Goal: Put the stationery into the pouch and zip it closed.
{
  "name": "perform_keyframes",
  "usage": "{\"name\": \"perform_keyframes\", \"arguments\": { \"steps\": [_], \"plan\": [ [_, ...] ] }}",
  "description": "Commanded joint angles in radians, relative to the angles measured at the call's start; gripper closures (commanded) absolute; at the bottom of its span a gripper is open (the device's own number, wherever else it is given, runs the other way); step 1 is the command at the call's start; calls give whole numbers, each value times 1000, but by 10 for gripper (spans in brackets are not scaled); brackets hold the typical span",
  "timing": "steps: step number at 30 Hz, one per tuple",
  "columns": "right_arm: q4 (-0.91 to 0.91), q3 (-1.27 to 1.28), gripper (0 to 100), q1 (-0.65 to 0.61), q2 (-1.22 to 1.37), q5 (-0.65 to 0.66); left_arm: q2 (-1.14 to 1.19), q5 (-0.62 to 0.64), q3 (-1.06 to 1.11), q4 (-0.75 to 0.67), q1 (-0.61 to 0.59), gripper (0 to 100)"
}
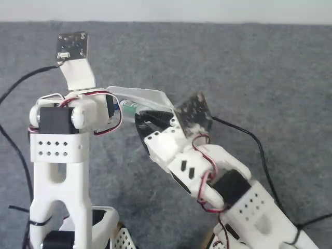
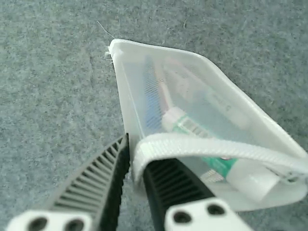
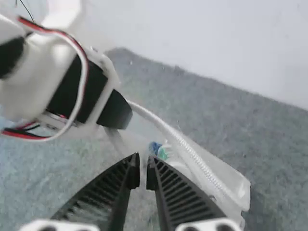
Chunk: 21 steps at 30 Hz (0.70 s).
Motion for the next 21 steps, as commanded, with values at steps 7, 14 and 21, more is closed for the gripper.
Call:
{"name": "perform_keyframes", "arguments": {
  "steps": [7, 14, 21],
  "plan": [
    [116, -318, 981, 104, 430, -15, -3, -11, -27, -8, -9, 990],
    [519, -715, 977, 107, 762, -104, -3, -11, -13, -20, -9, 990],
    [676, -858, 981, 107, 809, -101, -5, -11, -8, -20, -9, 990]
  ]
}}
